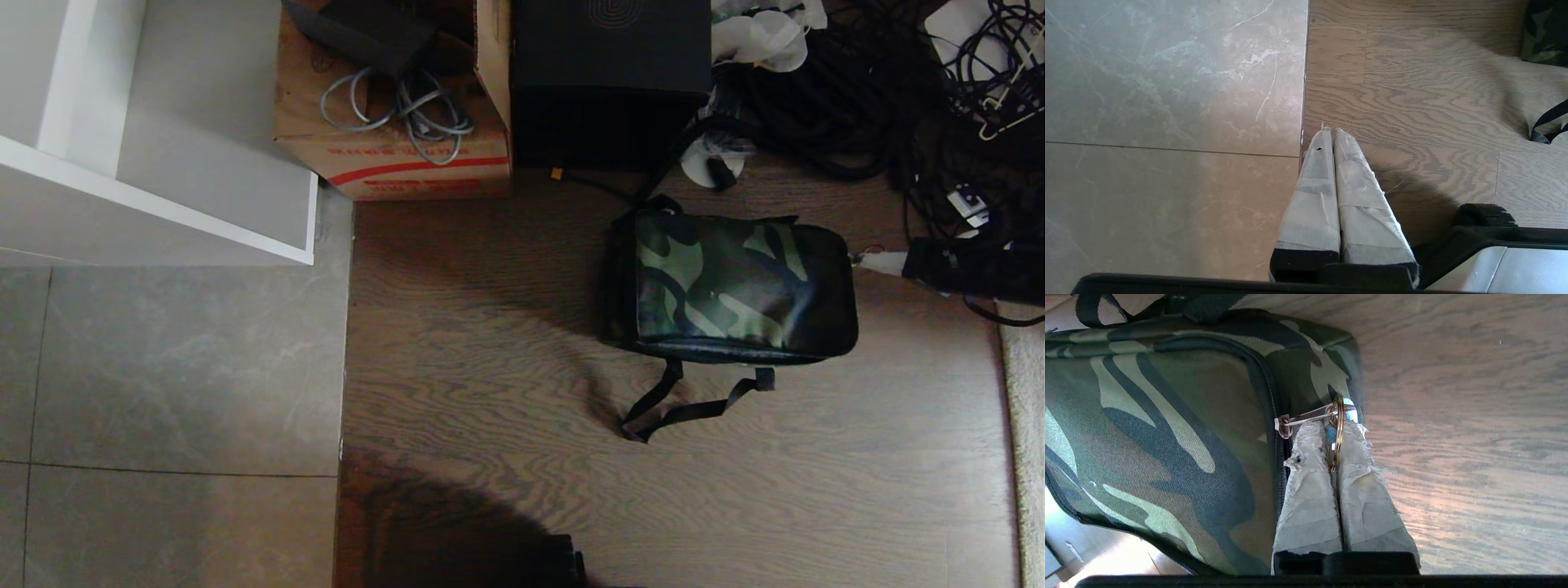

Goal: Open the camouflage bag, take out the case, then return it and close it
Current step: Open the top of the storage box

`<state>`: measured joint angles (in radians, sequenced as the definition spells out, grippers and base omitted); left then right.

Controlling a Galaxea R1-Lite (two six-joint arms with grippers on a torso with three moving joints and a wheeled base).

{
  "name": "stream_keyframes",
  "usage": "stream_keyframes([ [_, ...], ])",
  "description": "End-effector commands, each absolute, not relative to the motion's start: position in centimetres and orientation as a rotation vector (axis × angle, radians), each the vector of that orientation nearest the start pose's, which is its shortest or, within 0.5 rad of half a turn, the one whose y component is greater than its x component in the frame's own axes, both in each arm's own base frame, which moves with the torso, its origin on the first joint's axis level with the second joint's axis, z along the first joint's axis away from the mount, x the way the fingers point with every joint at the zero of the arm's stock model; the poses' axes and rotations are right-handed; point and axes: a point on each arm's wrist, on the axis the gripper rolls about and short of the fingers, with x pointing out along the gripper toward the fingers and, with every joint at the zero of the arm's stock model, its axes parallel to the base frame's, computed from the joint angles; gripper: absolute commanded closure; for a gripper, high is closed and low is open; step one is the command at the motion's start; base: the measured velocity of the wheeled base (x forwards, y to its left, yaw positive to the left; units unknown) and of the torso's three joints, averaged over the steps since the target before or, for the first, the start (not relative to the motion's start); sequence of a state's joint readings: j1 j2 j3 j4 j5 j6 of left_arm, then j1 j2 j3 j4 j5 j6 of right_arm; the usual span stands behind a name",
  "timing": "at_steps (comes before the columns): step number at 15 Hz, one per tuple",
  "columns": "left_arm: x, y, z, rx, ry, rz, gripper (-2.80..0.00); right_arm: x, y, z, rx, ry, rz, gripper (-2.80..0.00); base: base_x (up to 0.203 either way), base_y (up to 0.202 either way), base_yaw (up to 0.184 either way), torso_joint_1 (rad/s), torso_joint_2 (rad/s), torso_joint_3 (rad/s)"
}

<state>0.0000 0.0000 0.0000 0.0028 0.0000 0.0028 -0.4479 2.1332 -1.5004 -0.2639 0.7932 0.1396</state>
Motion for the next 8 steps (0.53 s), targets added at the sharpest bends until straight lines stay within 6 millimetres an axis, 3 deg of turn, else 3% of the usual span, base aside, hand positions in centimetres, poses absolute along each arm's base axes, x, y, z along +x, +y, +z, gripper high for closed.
stream_keyframes([
  [1, -2.27, 0.0, 7.52, 0.003, 0.005, 0.0, 0.0, 40.0, -17.43, 17.98, 0.348, 0.315, 0.325, 0.0, 0.0, 0.0, 0.0, 0.0, 0.0, 0.0],
  [8, -2.27, 0.0, 7.52, 0.003, 0.005, 0.0, 0.0, 40.07, -17.45, 18.09, 0.361, 0.313, 0.324, 0.0, 0.0, 0.0, 0.0, 0.0, 0.0, 0.0],
])
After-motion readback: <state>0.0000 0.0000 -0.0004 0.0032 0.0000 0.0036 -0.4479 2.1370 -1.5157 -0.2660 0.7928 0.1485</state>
